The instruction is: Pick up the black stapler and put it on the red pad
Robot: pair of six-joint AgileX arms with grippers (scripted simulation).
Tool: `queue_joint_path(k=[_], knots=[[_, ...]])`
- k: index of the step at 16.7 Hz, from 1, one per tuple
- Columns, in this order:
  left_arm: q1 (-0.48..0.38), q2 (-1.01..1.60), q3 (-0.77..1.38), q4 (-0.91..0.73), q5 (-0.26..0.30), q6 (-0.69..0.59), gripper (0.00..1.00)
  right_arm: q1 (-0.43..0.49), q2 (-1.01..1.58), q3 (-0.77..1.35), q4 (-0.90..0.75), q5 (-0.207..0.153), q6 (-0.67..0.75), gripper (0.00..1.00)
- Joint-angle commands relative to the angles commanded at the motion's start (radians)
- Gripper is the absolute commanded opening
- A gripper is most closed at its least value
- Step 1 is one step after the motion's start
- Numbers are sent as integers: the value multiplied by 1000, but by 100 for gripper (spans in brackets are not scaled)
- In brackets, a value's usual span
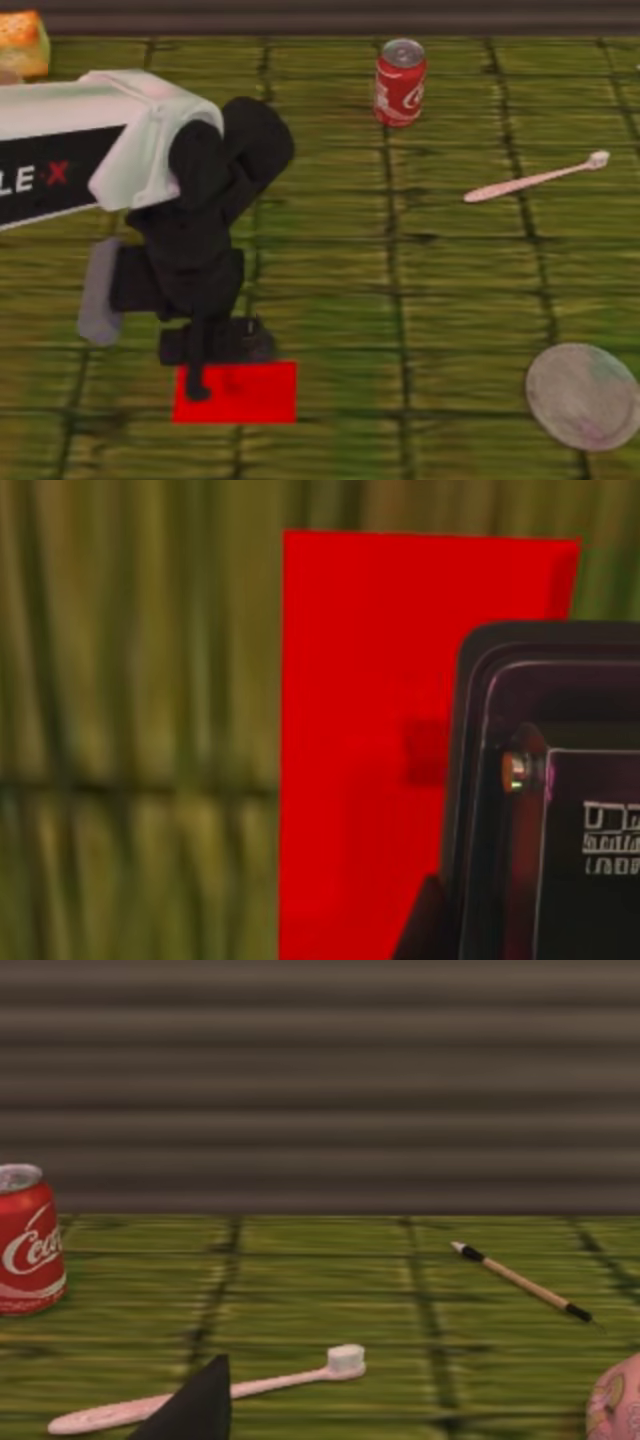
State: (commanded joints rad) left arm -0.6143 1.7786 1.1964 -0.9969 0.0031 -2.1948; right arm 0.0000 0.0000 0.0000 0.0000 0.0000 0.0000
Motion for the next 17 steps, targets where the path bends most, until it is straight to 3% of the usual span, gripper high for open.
queue_joint_path(k=[5, 10, 17], knots=[[-9, 75, -130, 211, 2, -5, 0, 0, 0, 0, 0, 0, 0, 100], [-11, 84, -145, 230, 2, -6, 0, 0, 0, 0, 0, 0, 0, 100], [-11, 84, -145, 230, 2, -6, 53, 0, 0, 0, 0, 0, 0, 100]])
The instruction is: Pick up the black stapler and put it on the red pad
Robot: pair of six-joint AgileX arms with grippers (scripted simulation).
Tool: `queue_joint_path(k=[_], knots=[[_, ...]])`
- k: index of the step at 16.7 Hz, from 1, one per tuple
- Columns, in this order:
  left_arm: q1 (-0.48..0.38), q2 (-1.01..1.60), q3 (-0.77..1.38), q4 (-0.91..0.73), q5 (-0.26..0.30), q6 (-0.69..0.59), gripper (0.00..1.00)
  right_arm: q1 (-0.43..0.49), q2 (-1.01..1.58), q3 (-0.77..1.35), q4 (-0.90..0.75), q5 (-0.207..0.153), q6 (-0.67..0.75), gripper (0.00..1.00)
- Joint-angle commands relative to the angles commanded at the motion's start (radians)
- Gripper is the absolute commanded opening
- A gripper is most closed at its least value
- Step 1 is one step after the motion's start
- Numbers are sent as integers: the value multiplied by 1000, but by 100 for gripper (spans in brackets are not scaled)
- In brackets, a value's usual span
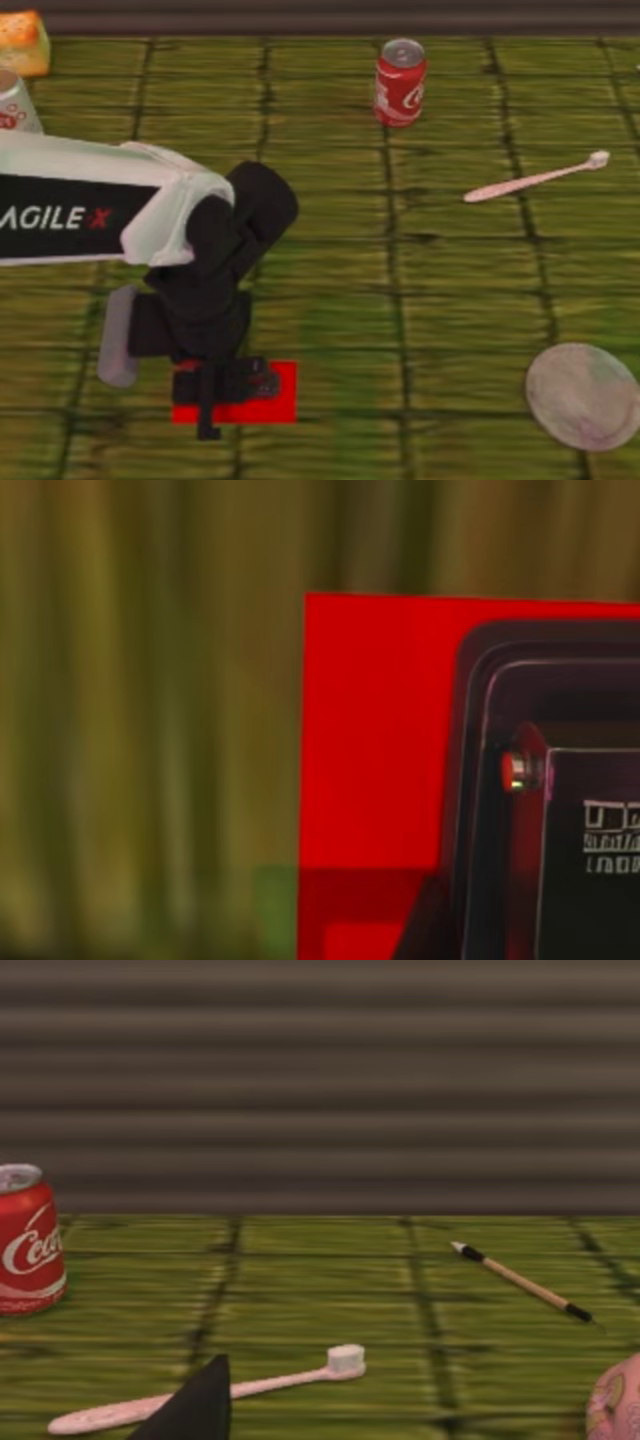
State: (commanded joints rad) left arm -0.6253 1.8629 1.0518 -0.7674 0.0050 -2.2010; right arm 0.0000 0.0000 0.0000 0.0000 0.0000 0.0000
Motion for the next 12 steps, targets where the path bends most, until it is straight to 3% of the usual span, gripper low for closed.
queue_joint_path(k=[6, 12], knots=[[0, 0, 0, 0, 0, 0, 98, 0, 0, 0, 0, 0, 0, 100], [0, 0, 0, 0, 0, 0, 100, 0, 0, 0, 0, 0, 0, 100]])
